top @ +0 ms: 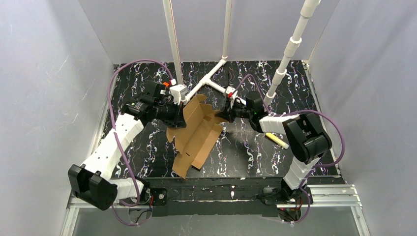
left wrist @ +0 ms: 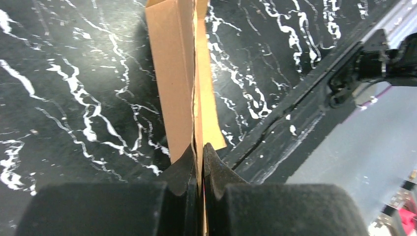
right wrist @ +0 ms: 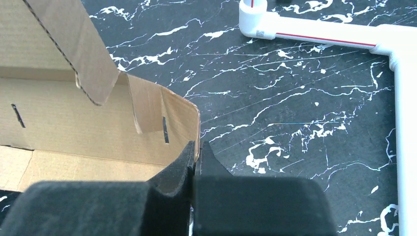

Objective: Fold the paper box

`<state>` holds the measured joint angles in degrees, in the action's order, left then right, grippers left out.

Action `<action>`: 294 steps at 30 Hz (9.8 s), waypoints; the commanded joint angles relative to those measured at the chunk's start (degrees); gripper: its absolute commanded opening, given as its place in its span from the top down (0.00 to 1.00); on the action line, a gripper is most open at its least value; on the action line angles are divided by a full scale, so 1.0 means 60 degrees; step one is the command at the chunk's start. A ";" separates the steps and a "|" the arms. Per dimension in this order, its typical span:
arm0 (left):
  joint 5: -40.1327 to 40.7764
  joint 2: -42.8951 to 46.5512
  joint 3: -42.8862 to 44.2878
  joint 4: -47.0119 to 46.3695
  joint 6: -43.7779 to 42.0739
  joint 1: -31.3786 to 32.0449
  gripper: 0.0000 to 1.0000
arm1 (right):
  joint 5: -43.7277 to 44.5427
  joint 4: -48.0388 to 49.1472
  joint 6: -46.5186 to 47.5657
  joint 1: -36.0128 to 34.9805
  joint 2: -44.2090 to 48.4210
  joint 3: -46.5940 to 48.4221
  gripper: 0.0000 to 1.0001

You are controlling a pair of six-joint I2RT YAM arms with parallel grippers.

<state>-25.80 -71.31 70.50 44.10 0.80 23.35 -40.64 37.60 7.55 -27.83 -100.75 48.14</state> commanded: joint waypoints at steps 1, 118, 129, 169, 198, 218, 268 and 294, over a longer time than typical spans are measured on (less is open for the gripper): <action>-0.1337 -0.0235 -0.0116 -0.0382 0.0640 -0.0046 1.00 | -0.0058 0.1969 -0.0305 -0.0117 0.0262 -0.0514 0.99; 0.2147 -0.1102 0.0855 -0.0025 -0.1505 0.1502 1.00 | 0.0576 0.5075 -0.0286 -0.0854 -0.0435 -0.1696 0.70; 0.2876 -0.0936 0.1004 0.0092 -0.1686 0.1550 1.00 | 0.0842 -0.1608 0.1750 -0.0590 0.1285 0.0126 0.62; 0.2705 -0.0612 0.1935 0.0916 -0.2216 0.1542 1.00 | 0.1804 0.7686 -0.2086 -0.0883 -0.2064 -0.0222 0.99; 0.2097 -0.0390 0.0093 -0.0323 -0.0638 0.1542 1.00 | 0.0292 0.6569 -0.0962 -0.0941 -0.1458 -0.1629 0.85; 0.2044 -0.0435 -0.0187 -0.0479 -0.0407 0.1542 1.00 | -0.0118 0.6091 -0.1110 -0.0929 -0.1290 -0.1498 0.70; 0.2323 -0.0806 0.0180 -0.0011 -0.0715 0.1542 1.00 | -0.4375 -0.2470 0.2088 -0.0035 -0.0991 0.1650 0.41; 0.2352 -0.0767 0.0153 0.0004 -0.0748 0.1542 1.00 | -0.4813 -1.1878 0.9682 -0.0019 -0.2490 0.4900 0.39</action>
<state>-12.56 -75.70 70.13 42.26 -2.98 32.38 -68.86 -26.41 60.45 -28.18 -114.28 75.22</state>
